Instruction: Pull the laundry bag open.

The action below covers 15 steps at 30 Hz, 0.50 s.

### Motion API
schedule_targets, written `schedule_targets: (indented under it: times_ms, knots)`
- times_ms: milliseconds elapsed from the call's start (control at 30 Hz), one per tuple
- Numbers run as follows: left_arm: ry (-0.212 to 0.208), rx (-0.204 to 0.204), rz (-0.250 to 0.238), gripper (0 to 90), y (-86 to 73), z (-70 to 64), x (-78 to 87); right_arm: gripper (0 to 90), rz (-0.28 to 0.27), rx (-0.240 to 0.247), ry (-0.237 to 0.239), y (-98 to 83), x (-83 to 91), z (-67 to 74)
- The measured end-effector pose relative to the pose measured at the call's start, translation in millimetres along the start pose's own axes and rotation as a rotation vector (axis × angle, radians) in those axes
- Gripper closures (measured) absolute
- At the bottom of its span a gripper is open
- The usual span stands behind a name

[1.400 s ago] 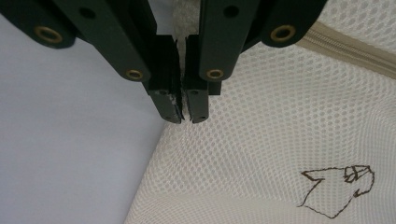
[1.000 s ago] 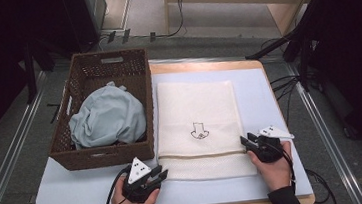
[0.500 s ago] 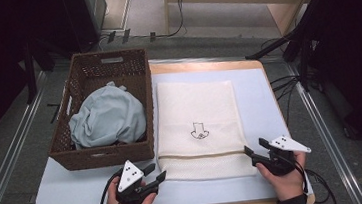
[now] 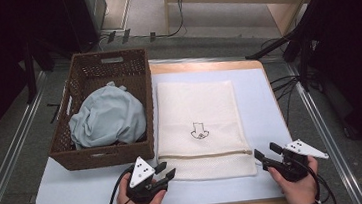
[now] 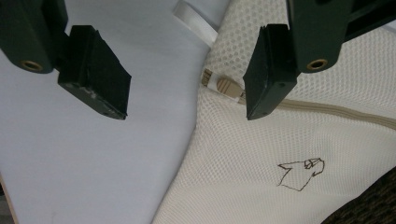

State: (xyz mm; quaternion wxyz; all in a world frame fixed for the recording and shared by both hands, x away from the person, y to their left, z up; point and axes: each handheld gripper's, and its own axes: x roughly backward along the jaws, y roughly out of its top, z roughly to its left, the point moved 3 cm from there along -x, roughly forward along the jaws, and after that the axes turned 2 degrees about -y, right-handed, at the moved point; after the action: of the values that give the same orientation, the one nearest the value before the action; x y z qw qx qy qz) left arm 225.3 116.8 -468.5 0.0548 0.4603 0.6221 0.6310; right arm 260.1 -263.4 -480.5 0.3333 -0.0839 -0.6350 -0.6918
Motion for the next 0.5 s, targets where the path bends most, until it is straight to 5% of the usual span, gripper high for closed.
schedule_targets:
  times_ms: [233,500]
  knots:
    - [-0.039,-0.011,0.017,66.6,9.5,-14.5,-18.9,39.8,0.003,-0.019,0.034,-7.6,-0.3,-4.7]
    - [-0.105,-0.039,0.059,70.0,19.5,-41.7,-58.8,54.7,0.05,-0.012,0.069,-13.4,-4.4,0.6]
